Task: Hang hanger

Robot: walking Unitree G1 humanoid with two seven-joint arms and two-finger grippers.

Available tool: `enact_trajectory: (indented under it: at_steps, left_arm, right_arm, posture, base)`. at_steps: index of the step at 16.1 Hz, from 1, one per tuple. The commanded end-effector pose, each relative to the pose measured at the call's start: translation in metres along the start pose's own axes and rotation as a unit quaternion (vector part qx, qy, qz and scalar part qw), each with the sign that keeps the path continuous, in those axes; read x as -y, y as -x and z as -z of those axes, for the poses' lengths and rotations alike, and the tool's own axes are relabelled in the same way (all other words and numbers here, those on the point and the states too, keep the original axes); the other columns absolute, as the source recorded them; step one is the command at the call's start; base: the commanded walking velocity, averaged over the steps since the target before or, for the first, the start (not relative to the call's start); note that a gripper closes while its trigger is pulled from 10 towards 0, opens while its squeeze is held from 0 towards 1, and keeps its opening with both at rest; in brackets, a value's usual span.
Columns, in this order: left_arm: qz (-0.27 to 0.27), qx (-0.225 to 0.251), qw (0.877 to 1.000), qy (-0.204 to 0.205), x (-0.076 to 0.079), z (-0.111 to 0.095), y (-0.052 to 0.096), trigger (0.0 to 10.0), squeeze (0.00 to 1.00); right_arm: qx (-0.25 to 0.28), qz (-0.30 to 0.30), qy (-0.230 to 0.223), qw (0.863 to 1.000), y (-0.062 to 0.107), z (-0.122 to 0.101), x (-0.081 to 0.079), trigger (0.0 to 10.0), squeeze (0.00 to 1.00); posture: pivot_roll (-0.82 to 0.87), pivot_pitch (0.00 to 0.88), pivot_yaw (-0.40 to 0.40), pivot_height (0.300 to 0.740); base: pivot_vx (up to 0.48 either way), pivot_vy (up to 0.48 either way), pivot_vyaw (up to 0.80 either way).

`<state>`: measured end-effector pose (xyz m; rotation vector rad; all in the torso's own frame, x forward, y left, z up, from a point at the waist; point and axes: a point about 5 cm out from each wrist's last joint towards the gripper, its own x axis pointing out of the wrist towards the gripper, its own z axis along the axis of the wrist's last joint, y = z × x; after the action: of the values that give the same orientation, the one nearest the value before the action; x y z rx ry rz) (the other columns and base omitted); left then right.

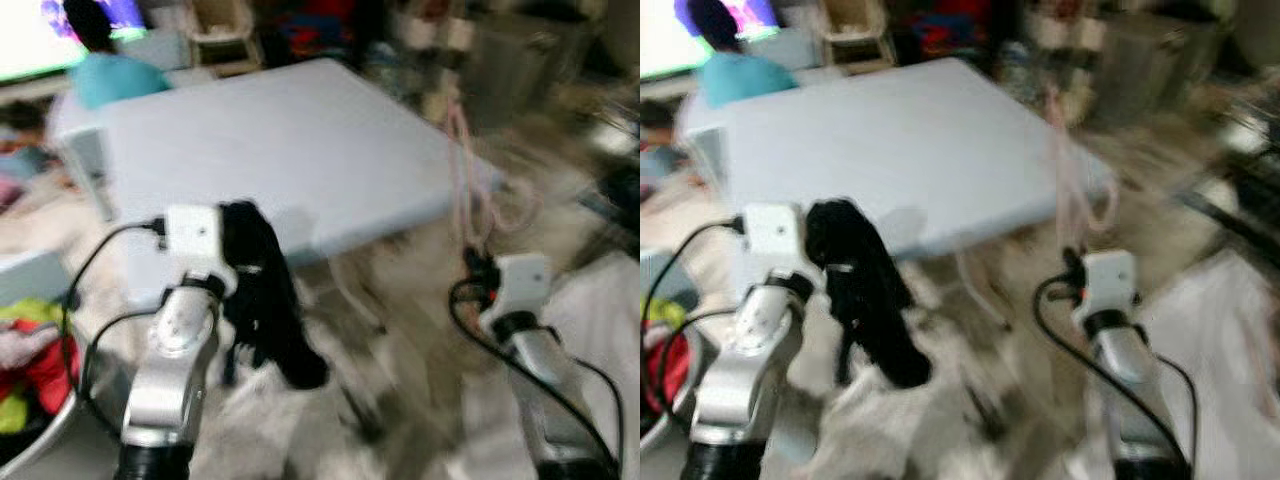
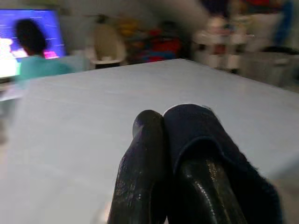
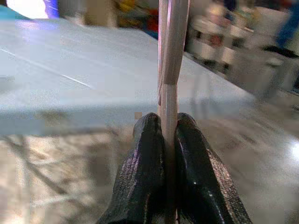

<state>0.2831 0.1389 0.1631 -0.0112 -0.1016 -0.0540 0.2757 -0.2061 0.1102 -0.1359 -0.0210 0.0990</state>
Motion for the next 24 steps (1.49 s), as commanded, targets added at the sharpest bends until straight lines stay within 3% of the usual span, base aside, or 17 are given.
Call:
enact_trajectory:
  at_steps: [1, 7, 9, 12, 13, 16, 18, 21, 24]
  left_arm:
    - [-0.02, 0.007, 1.0, -0.011, -0.008, -0.003, 0.0, 10.0, 0.0]
    - [-0.047, 0.008, 0.998, -0.034, -0.009, -0.004, -0.004, 10.0, 0.0]
    - [-0.028, 0.028, 0.998, -0.049, -0.006, -0.011, -0.006, 10.0, 0.0]
    - [0.005, 0.084, 0.994, -0.072, -0.008, -0.043, -0.033, 10.0, 0.0]
    - [0.013, 0.087, 0.993, -0.074, -0.014, -0.05, -0.051, 10.0, 0.0]
    - [0.005, 0.077, 0.995, -0.064, -0.029, -0.058, -0.081, 10.0, 0.0]
    - [0.016, 0.111, 0.991, -0.076, -0.028, -0.081, -0.105, 10.0, 0.0]
    - [0.026, 0.17, 0.984, -0.05, -0.02, -0.117, -0.124, 10.0, 0.0]
    - [0.025, 0.196, 0.98, -0.037, -0.019, -0.132, -0.13, 10.0, 0.0]
  right_arm:
    - [0.014, -0.022, 0.001, 1.0, -0.003, -0.006, -0.009, 0.0, 0.0]
    - [0.015, -0.024, -0.014, 0.999, -0.002, -0.005, -0.009, 0.0, 0.0]
    - [0.017, -0.023, -0.015, 0.999, -0.002, -0.006, -0.008, 0.0, 0.0]
    - [0.013, -0.02, -0.015, 1.0, 0.002, -0.002, -0.007, 0.0, 0.0]
    - [0.011, -0.02, -0.016, 1.0, 0.003, -0.001, -0.008, 0.0, 0.0]
    - [0.013, -0.023, -0.016, 1.0, 0.005, -0.003, -0.011, 0.0, 0.0]
    - [0.008, -0.012, -0.011, 1.0, 0.011, -0.002, -0.004, 0.0, 0.0]
    - [0.007, -0.01, -0.007, 1.0, 0.015, -0.003, -0.002, 0.0, 0.0]
    - [0.007, -0.009, -0.006, 1.0, 0.014, -0.004, -0.002, 0.0, 0.0]
  posture:
    - [-0.03, 0.033, 0.019, 0.74]
    - [-0.03, 0.038, 0.02, 0.74]
    - [-0.03, 0.043, 0.022, 0.74]
    - [-0.03, 0.046, 0.022, 0.74]
    - [-0.02, 0.053, 0.018, 0.74]
    - [-0.04, 0.063, 0.024, 0.74]
    - [-0.06, 0.077, 0.027, 0.74]
    - [-0.08, 0.086, 0.028, 0.74]
    - [-0.08, 0.085, 0.027, 0.74]
  base:
    - [0.0, 0.0, 0.78]
    - [0.0, 0.0, 0.26]
    - [0.0, 0.0, 0.0]
    - [0.0, 0.0, 0.0]
    - [0.0, 0.0, 0.0]
    - [0.0, 0.0, 0.0]
    - [0.0, 0.0, 0.0]
    - [0.105, 0.0, 0.0]
    - [0.3, 0.0, 0.0]
